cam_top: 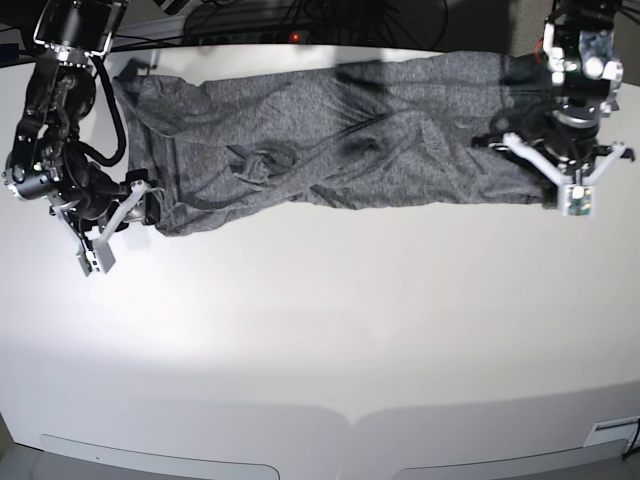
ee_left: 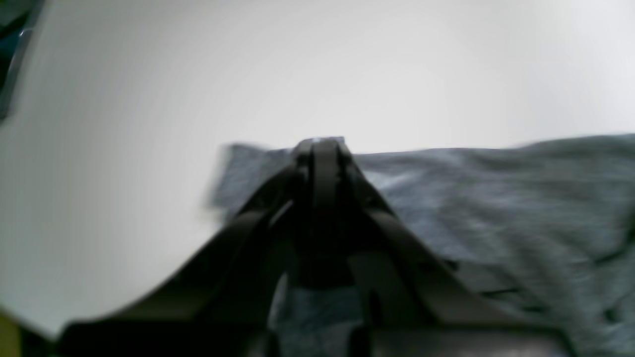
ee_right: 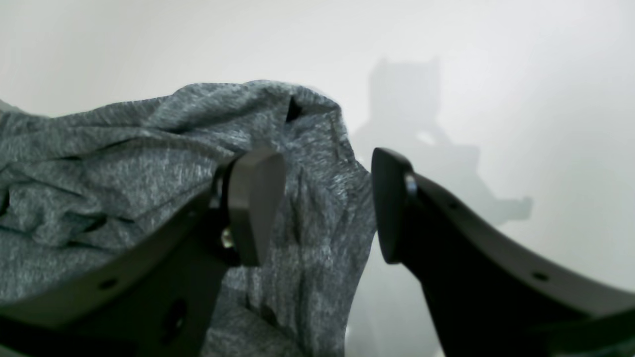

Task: Fold the T-shirt properly
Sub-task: 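Grasp the shirt end with the left gripper and pull it straight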

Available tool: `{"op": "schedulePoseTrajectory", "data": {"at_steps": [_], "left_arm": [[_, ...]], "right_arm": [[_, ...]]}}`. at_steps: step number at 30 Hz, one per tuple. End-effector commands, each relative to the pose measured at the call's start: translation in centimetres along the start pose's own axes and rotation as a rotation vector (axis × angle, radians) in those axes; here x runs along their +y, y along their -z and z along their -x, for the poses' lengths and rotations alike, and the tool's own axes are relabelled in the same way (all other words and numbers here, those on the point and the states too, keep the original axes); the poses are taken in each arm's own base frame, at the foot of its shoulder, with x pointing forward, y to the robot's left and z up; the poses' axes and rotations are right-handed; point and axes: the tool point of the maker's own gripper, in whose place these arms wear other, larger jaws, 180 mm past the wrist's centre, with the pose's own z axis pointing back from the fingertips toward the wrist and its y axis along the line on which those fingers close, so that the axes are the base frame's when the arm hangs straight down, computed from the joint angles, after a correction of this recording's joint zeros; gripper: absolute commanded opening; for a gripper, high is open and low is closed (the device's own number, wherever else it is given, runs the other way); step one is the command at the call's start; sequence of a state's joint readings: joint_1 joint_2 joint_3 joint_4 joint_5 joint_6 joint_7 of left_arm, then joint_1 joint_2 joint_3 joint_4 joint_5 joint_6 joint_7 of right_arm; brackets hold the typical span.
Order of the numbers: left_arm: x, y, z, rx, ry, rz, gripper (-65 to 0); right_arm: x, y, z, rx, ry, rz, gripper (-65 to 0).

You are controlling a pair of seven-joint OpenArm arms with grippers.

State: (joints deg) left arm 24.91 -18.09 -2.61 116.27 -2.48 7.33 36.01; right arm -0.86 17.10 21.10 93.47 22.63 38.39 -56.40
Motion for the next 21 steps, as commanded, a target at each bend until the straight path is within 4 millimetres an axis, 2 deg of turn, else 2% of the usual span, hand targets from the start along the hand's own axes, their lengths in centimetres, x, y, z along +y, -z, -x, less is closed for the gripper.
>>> {"op": "schedulePoseTrajectory", "data": {"at_steps": [1, 4, 7, 13, 21], "left_arm": [[0.9, -0.6, -0.6, -0.037, 0.010, -0.025, -65.0], [2.8, -1.4, 0.8, -0.016, 0.013, -0.073, -65.0], [3.8, -2.1, 2.0, 0.005, 0.013, -0.094, -65.0], [3.9, -2.8, 3.7, 0.053, 0.015, -0.089, -65.0], [4.2, -2.9, 3.9, 0.059, 0.043, -0.106, -65.0]], "right_arm": [[-0.6, -0.6, -1.7, -0.050, -0.017, 0.013, -32.9], [-0.6, -0.6, -1.7, -0.051, -0.017, 0.013, -32.9], [-0.6, -0.6, -1.7, -0.051, -0.017, 0.013, -32.9], [-0.6, -0.6, -1.7, -0.051, -0.017, 0.013, -32.9], [-0.6, -0.6, -1.7, -0.050, -0.017, 0.013, -32.9]]}}
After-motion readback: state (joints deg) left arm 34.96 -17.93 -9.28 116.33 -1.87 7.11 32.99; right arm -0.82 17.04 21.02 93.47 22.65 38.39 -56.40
